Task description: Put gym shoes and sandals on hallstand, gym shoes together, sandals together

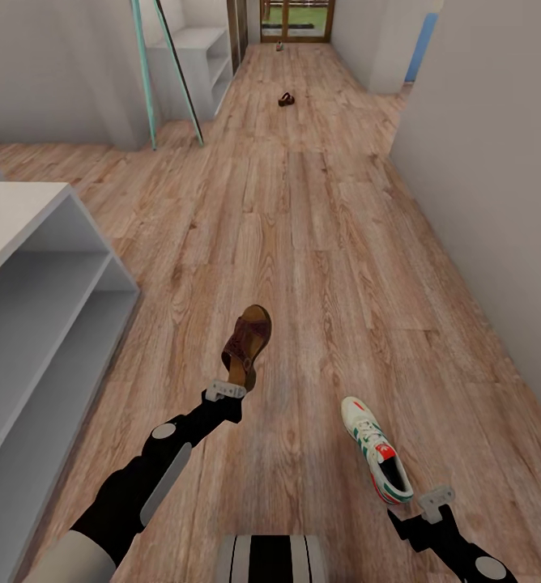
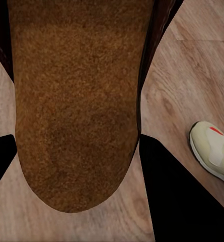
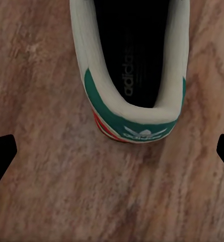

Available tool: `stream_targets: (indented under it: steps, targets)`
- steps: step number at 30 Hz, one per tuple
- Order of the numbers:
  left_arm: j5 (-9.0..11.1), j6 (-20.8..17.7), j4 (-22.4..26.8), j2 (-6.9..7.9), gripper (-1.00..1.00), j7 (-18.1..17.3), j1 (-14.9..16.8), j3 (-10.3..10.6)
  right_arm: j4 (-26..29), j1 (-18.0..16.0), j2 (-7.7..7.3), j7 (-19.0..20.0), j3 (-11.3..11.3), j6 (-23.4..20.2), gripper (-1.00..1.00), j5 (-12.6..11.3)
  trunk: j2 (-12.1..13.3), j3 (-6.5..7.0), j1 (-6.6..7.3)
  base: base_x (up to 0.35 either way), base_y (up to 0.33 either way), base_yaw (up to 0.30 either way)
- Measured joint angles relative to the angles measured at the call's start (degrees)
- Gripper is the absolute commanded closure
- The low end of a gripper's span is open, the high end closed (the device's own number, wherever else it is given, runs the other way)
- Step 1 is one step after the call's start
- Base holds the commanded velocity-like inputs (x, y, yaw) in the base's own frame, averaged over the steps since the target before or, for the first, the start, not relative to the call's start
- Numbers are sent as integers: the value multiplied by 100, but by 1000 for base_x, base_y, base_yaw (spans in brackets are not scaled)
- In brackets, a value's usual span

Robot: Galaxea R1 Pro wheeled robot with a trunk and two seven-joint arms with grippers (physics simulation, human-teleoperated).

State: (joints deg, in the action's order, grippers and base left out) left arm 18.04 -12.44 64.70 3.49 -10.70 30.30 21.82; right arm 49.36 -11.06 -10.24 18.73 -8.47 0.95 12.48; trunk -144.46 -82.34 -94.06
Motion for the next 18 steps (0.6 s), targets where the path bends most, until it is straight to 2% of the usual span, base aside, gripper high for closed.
stream_targets:
  steps: [3,4,7,18]
  targets:
    - [-24,-3,0,4,100,-3,0,0,5,0,0,-2,0,0,-100,2,0,0,0,34,0,0]
    - [-128,-3,-25,-1,100,-4,0,-12,2,0,0,-3,0,2,-100,2,0,0,1,128,0,0]
    - [-199,4,-41,-7,100,-5,0,-28,0,0,0,-3,0,1,-100,1,0,0,2,158,0,0]
    - [-245,21,-52,-10,100,-6,0,-44,7,0,0,-12,8,8,-100,1,0,0,0,40,0,0]
